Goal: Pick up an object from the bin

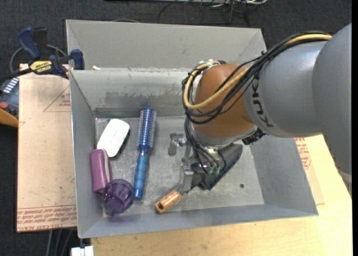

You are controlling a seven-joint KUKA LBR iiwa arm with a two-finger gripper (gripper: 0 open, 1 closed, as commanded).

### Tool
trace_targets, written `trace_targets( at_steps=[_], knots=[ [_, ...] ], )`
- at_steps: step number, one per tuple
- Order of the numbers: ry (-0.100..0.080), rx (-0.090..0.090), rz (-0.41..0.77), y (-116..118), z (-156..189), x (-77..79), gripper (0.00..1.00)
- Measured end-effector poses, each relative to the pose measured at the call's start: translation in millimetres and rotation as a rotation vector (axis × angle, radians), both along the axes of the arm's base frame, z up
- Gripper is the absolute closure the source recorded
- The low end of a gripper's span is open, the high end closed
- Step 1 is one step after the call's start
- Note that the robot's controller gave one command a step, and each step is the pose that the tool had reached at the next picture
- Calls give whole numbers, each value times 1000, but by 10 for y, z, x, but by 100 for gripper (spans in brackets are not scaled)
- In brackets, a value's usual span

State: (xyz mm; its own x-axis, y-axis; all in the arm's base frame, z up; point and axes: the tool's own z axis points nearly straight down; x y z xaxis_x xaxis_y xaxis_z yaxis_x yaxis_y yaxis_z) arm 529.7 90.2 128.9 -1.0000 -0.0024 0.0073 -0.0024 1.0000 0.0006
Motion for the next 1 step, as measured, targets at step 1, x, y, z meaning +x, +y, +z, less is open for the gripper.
trace_targets(
  at_steps=[1],
  knots=[
    [-7, 1, -3, -5, 44, 19, 0]
  ],
)
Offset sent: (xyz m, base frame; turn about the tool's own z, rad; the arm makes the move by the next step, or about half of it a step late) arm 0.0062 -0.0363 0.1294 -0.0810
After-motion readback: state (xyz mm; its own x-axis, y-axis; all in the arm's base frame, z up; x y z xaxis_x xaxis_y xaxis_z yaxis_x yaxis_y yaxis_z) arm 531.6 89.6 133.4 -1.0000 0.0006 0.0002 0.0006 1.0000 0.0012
